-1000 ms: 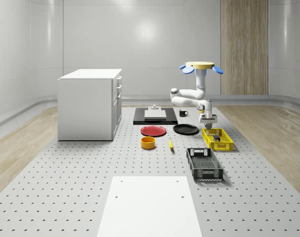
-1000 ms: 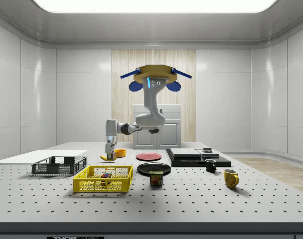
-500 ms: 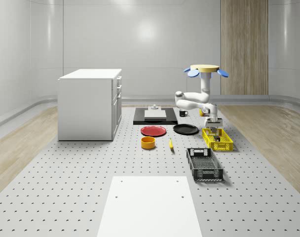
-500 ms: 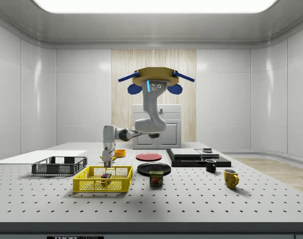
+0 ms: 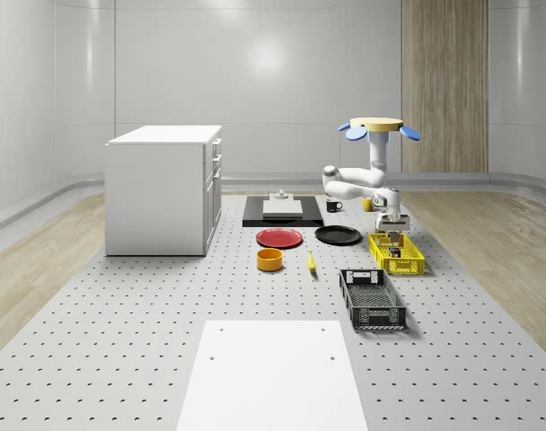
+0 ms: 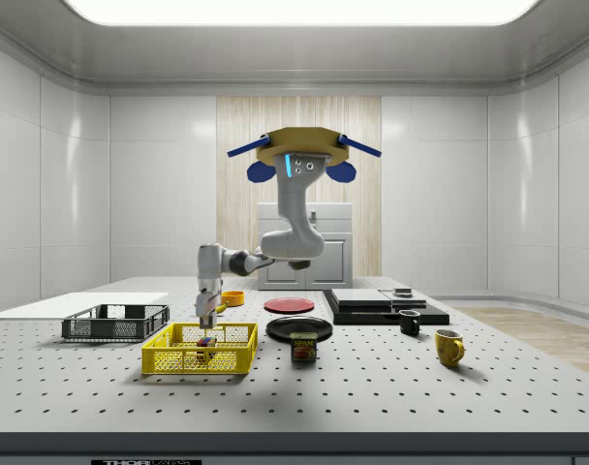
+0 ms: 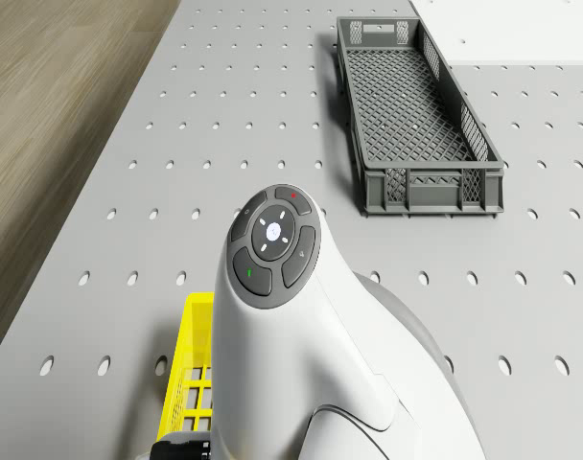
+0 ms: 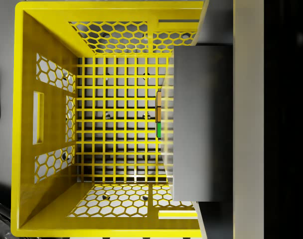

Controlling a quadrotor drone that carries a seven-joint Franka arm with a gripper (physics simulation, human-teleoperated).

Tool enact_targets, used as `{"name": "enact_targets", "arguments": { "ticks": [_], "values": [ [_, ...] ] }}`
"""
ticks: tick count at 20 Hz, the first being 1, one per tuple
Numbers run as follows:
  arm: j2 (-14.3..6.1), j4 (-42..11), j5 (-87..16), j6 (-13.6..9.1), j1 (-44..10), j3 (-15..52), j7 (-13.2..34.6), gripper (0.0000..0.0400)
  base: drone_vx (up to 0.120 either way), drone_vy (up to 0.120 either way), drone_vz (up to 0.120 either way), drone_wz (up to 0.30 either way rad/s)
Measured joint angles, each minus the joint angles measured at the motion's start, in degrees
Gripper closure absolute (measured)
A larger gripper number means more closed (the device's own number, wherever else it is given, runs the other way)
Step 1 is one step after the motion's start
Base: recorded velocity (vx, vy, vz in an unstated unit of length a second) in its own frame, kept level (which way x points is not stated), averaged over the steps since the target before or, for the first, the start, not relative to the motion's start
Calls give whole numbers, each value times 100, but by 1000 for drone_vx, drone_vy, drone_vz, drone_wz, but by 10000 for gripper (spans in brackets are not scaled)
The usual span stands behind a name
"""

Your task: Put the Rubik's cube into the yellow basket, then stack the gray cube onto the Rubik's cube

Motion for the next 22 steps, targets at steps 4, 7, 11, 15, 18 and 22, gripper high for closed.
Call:
{"name": "enact_targets", "arguments": {
  "ticks": [4,7,11,15,18,22],
  "values": [
    [-14,32,-122,61,-21,-133,0,149,0,0,0,0],
    [-20,80,-286,132,-49,-309,0,149,0,0,0,0],
    [-17,132,-449,198,-78,-482,-2,149,0,0,0,0],
    [-6,156,-525,220,-90,-560,-5,149,0,0,0,0],
    [3,186,-610,247,-104,-648,-8,149,0,0,0,0],
    [20,216,-698,270,-116,-737,-12,83,0,0,0,0]
  ]
}}
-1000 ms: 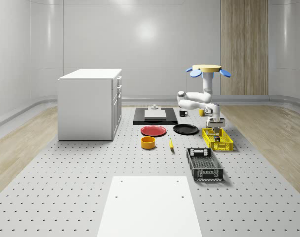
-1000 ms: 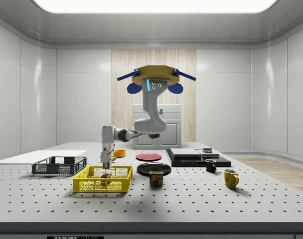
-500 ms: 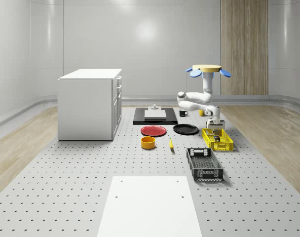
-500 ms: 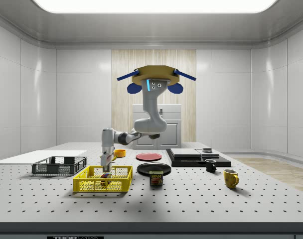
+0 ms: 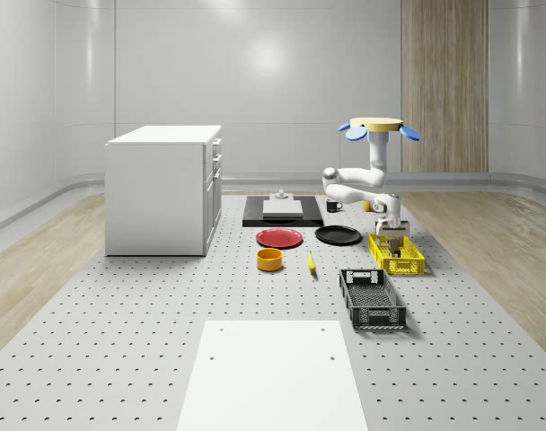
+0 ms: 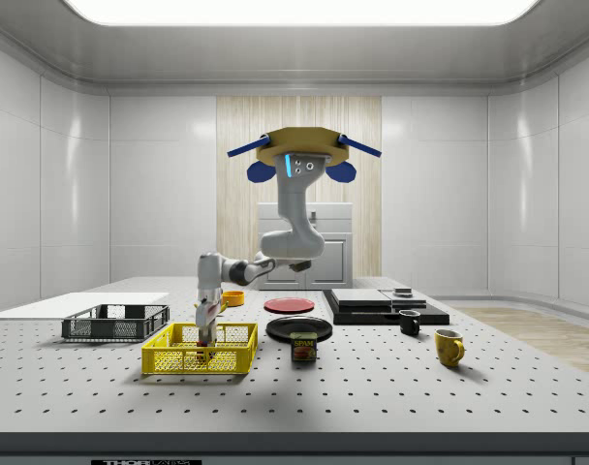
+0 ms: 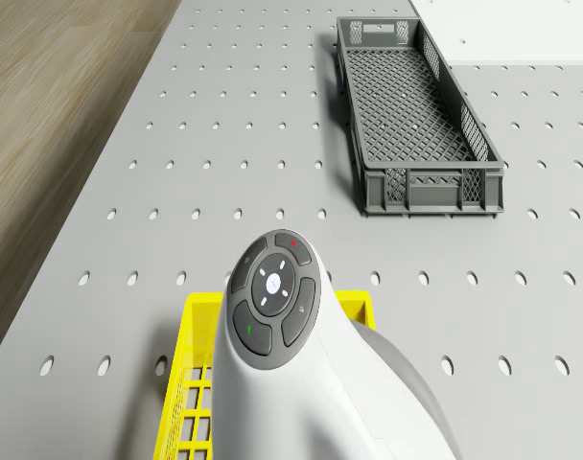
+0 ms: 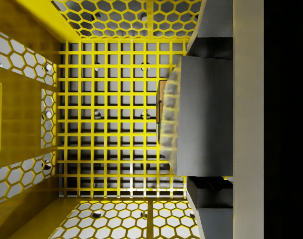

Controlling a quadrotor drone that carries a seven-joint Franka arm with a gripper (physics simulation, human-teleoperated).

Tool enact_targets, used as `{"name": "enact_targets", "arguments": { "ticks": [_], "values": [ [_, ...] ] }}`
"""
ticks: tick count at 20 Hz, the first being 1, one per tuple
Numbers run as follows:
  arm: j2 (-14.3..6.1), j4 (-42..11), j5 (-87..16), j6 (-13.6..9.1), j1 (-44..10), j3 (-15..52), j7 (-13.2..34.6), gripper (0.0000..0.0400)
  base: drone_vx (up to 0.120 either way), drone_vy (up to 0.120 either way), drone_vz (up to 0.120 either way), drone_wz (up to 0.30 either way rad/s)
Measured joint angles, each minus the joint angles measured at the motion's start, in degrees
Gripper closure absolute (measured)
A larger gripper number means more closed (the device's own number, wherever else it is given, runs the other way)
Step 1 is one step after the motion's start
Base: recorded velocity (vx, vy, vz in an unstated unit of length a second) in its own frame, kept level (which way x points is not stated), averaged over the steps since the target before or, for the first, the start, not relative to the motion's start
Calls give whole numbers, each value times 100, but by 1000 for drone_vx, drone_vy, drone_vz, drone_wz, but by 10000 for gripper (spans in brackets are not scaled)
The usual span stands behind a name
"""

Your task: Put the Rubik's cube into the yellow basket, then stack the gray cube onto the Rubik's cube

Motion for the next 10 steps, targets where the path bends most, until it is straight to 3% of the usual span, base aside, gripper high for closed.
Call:
{"name": "enact_targets", "arguments": {
  "ticks": [4,10],
  "values": [
    [18,12,-41,-1,0,-38,-5,31,0,0,0,0],
    [45,17,-69,-18,7,-60,-13,7,0,0,0,0]
  ]
}}
